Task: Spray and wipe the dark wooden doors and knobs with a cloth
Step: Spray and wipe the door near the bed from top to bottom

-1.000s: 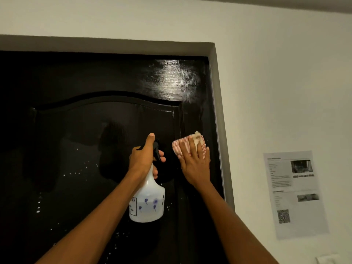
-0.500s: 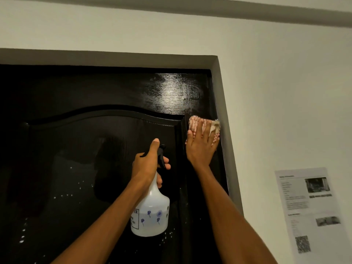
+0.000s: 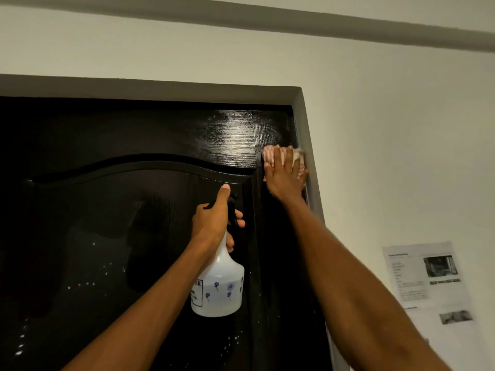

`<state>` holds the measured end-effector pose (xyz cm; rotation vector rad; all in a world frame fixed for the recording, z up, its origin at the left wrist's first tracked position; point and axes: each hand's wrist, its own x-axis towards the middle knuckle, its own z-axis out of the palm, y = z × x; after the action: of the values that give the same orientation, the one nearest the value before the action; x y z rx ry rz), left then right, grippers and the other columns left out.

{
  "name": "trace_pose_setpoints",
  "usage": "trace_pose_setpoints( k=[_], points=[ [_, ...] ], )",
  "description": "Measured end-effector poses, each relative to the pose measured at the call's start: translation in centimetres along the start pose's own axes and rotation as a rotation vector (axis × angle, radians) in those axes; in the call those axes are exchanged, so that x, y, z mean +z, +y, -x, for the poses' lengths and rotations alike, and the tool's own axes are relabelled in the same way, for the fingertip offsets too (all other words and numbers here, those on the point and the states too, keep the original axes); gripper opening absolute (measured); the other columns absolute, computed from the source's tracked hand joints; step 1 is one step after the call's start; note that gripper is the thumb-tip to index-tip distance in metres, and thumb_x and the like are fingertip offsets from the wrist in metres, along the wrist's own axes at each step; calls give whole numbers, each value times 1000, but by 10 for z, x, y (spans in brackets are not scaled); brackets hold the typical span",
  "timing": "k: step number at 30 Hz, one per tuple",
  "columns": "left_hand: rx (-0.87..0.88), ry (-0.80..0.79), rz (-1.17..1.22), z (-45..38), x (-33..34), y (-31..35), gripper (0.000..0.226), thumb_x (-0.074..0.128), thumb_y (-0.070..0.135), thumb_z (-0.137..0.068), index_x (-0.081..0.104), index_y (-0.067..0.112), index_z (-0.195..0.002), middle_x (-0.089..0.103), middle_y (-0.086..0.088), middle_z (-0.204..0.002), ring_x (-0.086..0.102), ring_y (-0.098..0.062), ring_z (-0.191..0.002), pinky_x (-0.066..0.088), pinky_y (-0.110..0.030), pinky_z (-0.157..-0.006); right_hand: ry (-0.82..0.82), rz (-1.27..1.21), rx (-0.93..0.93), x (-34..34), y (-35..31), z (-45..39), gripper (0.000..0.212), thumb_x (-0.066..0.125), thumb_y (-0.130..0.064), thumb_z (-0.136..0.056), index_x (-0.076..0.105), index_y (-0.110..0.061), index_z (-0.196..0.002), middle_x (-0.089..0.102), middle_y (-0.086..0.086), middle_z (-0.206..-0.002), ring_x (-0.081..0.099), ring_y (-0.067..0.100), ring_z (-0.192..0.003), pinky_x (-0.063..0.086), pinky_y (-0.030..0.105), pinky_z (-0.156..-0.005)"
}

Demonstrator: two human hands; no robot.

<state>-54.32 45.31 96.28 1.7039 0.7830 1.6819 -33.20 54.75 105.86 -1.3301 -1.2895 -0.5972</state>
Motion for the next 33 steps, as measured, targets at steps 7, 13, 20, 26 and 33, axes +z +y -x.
trace_pose_setpoints(
  k=[7,13,20,26,33],
  points=[
    [-37,37,28,6,-8,-27,76,45,68,-100,75,-1,-85,78,-12,-77,50,-24,-37,45,-28,-42,123,58,-64,20,4,33,60,25,-53,-107,11,-34,-162,0,3,-171,-1,32,-156,-2,60,-122],
    [-144,66,27,42,-5,-86,76,46,68,-99,75,-1,-84,78,-15,-78,50,-23,-37,43,-28,-41,105,111,-23,82,59,188,63,27,-56,-106,12,-32,-162,6,5,-171,0,30,-157,-2,57,-124],
    [-279,65,37,102,6,-143,76,49,67,-99,75,-2,-83,77,-15,-75,50,-27,-40,40,-26,-39,-79,184,-136,128,131,389,64,41,-49,-103,19,-33,-161,15,8,-168,14,33,-154,-6,56,-124],
    [-318,35,-26,133,-10,-156,77,46,69,-100,75,0,-82,78,-13,-76,50,-26,-39,42,-28,-42,-282,242,-288,120,171,473,64,32,-44,-105,8,-31,-163,-4,6,-171,15,32,-154,11,63,-117],
    [-281,40,-40,129,-15,-146,75,46,67,-100,75,0,-83,78,-13,-76,51,-27,-40,42,-28,-41,-133,-8,190,84,107,313,68,12,-60,-102,-13,-33,-158,-6,11,-170,-8,34,-156,-10,54,-123]
  ],
)
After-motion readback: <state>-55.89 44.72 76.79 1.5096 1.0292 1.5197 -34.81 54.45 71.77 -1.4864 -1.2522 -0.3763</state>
